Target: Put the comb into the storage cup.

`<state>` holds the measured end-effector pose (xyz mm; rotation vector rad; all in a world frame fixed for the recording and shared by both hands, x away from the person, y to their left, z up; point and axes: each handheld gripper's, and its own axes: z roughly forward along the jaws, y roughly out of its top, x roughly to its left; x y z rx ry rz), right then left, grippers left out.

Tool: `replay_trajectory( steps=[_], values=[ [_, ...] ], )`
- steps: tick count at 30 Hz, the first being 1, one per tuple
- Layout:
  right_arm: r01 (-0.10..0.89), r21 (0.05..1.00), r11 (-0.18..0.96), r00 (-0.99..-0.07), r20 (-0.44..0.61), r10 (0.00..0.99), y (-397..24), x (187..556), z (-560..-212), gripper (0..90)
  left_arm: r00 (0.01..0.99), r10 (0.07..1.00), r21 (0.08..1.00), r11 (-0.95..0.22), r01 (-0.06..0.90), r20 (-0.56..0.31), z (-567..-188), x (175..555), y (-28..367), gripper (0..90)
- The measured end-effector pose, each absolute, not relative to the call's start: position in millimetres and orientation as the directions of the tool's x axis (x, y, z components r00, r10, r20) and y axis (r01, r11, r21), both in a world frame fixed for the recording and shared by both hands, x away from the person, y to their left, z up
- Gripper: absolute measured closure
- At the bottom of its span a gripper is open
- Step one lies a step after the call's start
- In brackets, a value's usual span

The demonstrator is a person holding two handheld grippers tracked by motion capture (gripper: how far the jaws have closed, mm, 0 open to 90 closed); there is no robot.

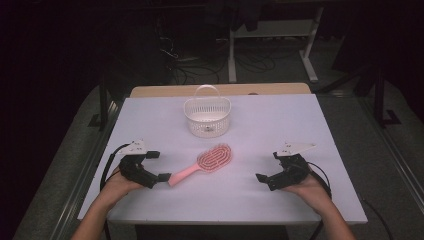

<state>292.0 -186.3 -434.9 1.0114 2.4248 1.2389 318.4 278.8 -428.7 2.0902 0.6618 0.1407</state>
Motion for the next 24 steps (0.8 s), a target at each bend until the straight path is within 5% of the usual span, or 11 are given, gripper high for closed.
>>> replay_trajectory(
  steps=[24],
  values=[
    [0.474,0.787,0.395,-0.736,0.108,0.669,-187.0,291.1,-435.3,0.0,0.85,0.498,0.813,-0.417,0.406,-0.168,-422.0,322.2,278.1,0.0]
  ],
)
